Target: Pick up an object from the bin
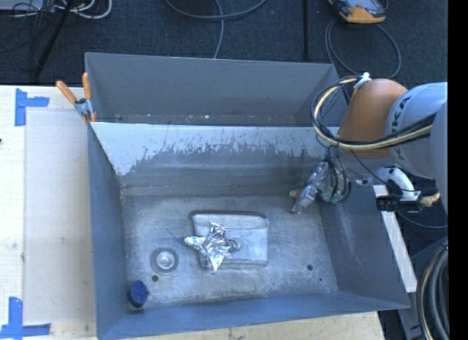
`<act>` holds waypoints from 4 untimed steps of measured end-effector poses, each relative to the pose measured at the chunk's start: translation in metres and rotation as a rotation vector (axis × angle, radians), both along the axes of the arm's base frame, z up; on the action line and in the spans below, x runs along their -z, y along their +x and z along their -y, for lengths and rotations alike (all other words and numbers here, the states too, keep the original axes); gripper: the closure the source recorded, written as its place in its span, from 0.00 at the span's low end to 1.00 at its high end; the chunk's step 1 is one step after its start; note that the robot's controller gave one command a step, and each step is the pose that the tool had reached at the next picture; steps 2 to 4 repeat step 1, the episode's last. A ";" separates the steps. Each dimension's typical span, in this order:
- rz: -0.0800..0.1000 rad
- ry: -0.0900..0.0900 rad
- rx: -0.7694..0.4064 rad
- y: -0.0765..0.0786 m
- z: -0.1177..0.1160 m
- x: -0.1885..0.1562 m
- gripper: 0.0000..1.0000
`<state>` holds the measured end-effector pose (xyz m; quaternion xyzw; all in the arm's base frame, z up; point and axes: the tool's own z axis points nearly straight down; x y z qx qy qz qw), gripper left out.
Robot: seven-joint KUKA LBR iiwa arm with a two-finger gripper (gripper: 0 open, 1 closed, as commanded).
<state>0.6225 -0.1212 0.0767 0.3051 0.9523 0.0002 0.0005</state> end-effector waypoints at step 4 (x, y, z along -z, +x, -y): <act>0.007 -0.001 -0.047 -0.006 -0.017 -0.128 1.00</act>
Offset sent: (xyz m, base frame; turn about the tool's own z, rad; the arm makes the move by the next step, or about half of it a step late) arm -0.0082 0.0166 0.1228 -0.0468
